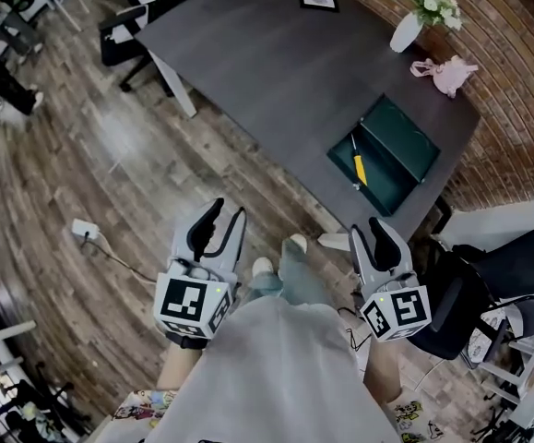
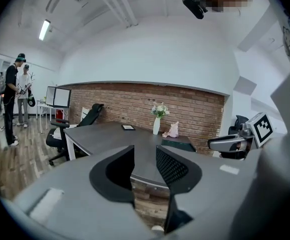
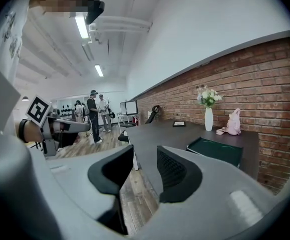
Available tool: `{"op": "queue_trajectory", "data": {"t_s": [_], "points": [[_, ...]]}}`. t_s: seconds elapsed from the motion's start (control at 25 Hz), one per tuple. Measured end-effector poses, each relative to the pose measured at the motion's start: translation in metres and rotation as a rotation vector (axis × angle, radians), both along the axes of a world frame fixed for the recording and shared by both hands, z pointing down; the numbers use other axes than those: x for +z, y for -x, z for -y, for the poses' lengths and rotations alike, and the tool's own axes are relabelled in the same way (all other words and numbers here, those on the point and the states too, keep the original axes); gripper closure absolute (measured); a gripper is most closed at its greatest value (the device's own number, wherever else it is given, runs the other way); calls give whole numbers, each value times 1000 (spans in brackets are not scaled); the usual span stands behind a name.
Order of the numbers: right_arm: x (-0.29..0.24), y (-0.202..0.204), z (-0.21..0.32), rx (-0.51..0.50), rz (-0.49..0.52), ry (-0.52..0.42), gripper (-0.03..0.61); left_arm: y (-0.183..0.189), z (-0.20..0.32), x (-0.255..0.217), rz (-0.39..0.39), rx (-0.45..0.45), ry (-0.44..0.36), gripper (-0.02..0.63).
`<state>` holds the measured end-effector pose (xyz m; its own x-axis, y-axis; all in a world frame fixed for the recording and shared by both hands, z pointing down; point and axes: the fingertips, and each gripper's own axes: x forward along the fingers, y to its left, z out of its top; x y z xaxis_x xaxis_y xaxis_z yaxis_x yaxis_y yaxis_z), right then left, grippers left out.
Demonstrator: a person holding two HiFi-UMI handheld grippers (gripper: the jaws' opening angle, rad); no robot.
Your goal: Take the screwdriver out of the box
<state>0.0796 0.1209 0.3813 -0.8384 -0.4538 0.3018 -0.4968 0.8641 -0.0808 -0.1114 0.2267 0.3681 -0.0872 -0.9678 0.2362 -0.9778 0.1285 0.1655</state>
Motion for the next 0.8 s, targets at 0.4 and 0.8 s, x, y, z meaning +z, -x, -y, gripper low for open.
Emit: {"op": "queue_trajectory", "data": {"t_s": [0.4, 0.8], "points": [[8, 0, 47, 55, 9, 6, 433, 8, 39, 12, 1, 27, 21, 477], [4, 7, 152, 184, 47, 5, 433, 30, 166, -2, 43, 150, 5, 477]]}}
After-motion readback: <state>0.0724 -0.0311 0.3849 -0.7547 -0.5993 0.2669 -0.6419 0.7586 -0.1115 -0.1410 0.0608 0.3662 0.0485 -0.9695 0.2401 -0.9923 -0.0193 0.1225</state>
